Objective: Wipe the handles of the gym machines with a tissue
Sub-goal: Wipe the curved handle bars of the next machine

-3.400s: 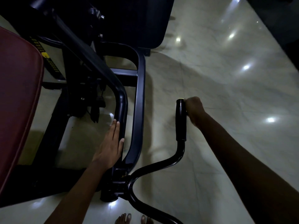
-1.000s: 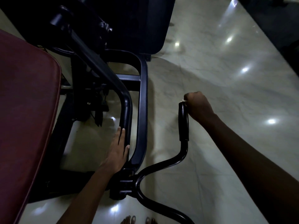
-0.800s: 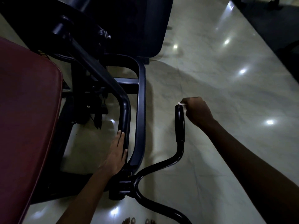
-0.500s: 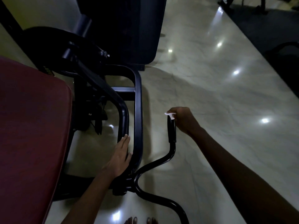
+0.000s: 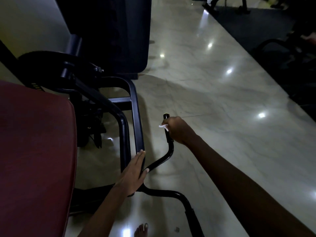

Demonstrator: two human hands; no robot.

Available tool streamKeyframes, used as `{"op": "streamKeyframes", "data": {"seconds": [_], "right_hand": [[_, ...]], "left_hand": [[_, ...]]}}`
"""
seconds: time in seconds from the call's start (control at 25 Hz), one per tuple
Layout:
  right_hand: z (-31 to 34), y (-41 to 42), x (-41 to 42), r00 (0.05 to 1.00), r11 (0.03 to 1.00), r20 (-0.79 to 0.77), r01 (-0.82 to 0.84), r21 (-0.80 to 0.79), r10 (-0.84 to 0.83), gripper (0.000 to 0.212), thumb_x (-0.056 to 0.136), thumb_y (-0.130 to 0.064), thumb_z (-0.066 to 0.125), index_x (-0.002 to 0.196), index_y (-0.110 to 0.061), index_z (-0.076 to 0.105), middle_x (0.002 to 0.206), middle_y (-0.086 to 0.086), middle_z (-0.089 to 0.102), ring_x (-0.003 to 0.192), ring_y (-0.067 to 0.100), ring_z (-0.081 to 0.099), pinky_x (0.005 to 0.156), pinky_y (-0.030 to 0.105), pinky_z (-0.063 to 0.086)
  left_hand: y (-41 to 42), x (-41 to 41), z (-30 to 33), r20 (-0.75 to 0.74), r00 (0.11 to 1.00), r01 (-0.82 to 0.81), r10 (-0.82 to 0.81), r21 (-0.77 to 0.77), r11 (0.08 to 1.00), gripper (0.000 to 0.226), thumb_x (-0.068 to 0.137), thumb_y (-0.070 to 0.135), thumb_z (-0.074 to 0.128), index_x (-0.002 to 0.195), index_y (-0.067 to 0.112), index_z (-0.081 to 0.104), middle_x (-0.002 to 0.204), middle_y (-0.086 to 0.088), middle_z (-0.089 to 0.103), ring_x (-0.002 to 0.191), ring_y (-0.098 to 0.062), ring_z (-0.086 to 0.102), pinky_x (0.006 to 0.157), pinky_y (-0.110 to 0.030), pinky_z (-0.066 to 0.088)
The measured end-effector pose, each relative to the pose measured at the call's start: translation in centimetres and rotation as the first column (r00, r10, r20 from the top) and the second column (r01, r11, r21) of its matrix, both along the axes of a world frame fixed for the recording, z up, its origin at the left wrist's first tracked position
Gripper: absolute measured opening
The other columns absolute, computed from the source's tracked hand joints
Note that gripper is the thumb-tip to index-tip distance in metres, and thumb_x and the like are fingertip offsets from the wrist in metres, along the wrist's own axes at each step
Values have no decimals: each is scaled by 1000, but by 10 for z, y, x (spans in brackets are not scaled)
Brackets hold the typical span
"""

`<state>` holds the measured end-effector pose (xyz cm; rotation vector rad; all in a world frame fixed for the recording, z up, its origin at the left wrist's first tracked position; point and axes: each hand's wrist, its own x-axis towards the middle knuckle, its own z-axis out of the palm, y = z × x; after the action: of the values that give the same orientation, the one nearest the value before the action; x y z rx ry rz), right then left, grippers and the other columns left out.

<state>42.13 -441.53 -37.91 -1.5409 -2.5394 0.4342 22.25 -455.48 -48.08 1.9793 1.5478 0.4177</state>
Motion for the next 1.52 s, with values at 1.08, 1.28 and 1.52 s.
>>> {"op": "streamKeyframes", "data": {"seconds": [1.08,1.28,1.52], "right_hand": [[-43,-224,60,927,911,89,376,-170,-366,41,83,7,46,116,-13,63,108,8,62,103,24,57,81,32,45],[-44,-279,65,914,902,56,406,-146,-402,58,83,-40,28,117,-9,64,108,10,64,98,27,60,80,41,48],[-77,-318,70,911,912,-47,407,-57,-410,40,87,-17,52,125,-8,59,120,12,64,103,28,65,82,36,55]], "left_hand": [[-64,49,-38,16,840,543,-543,-3,840,80,88,57,22,152,12,5,160,-8,8,148,-17,7,117,-22,11],[-75,61,-44,3,861,508,-509,67,859,81,93,59,26,150,3,15,154,-19,23,144,-32,21,116,-46,25],[-83,68,-63,-103,859,511,-502,114,852,86,92,64,14,151,2,6,158,-17,14,146,-32,12,117,-40,4]]}}
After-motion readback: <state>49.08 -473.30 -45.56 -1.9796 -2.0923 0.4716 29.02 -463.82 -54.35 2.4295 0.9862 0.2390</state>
